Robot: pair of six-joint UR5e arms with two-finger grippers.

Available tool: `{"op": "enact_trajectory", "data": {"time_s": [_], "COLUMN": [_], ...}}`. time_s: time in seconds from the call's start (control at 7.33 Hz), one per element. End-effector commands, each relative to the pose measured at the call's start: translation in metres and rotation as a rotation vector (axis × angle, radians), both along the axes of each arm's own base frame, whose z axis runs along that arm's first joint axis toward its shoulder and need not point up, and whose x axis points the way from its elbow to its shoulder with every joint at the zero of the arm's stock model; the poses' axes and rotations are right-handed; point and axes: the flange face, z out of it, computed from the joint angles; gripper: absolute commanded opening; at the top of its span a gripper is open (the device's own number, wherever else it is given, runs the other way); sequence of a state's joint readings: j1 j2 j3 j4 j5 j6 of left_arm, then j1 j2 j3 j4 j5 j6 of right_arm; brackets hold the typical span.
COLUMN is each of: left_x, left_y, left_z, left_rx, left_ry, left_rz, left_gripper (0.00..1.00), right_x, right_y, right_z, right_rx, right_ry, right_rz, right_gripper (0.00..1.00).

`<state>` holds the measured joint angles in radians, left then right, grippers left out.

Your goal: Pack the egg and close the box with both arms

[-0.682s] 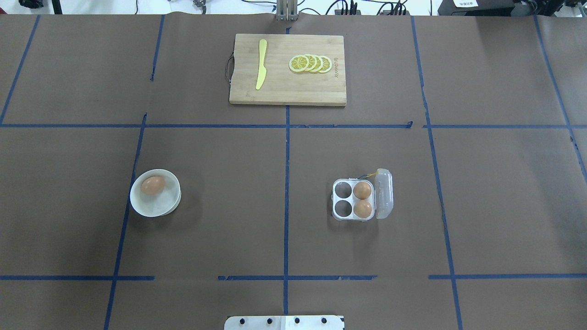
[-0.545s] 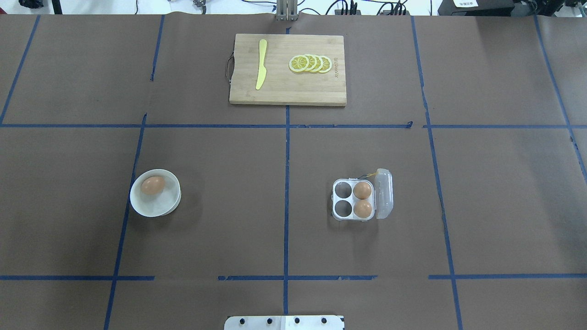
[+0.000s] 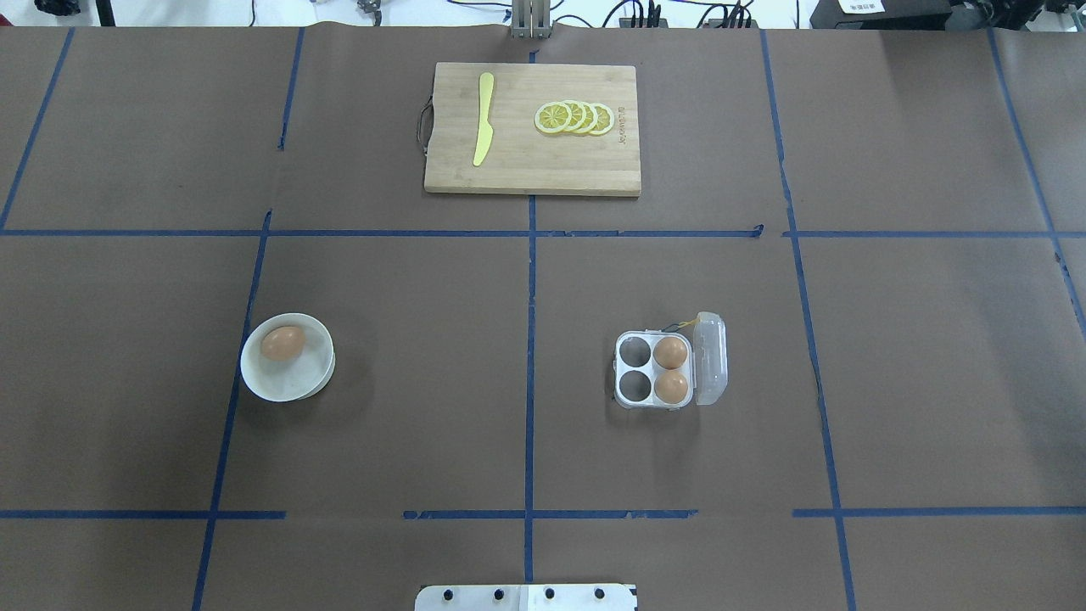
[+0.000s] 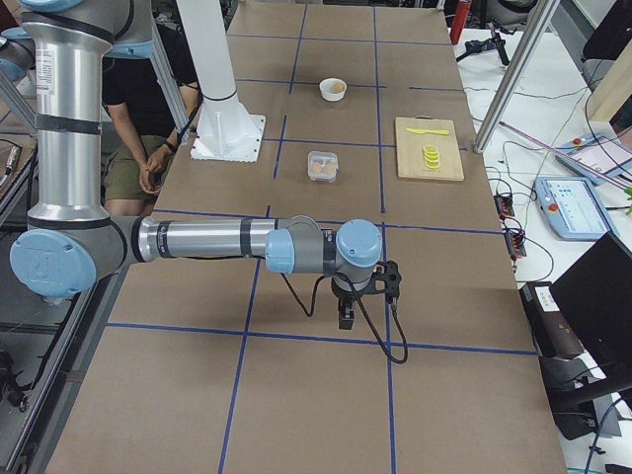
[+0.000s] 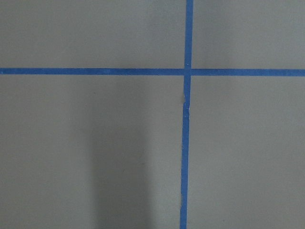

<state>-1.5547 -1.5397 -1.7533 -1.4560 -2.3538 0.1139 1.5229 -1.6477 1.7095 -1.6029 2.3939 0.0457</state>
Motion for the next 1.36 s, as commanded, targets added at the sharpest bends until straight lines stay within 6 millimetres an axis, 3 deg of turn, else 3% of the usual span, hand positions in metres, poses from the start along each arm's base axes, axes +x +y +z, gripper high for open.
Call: {"op": "enact_trajectory", "data": {"time_s": [0.0,0.68,1.23], "left_x": [0.001,0.001,0.001], "left_y": [-0.004,-0.004,-0.004], "left_z": [0.001,-0.003,-0.01], "left_rx": [-0.006,0.005,0.023], "left_ry": [0.007,0.007,0.008], "left_rz": [-0.005,-0.005,-0.002], "left_gripper": [1.0,1.0,1.0], "right_x": [0.0,-0.008,-0.018], "right_y": [0.0,-0.008,-0.004], "right_z": [0.001,-0.006,0.001], "right_rx": [0.002,0.021,0.038], "right_ry": [0.024,0.011,0.01], "right_rz": [-0.002,-0.018,-0.033], "right_gripper": [1.0,1.0,1.0]}}
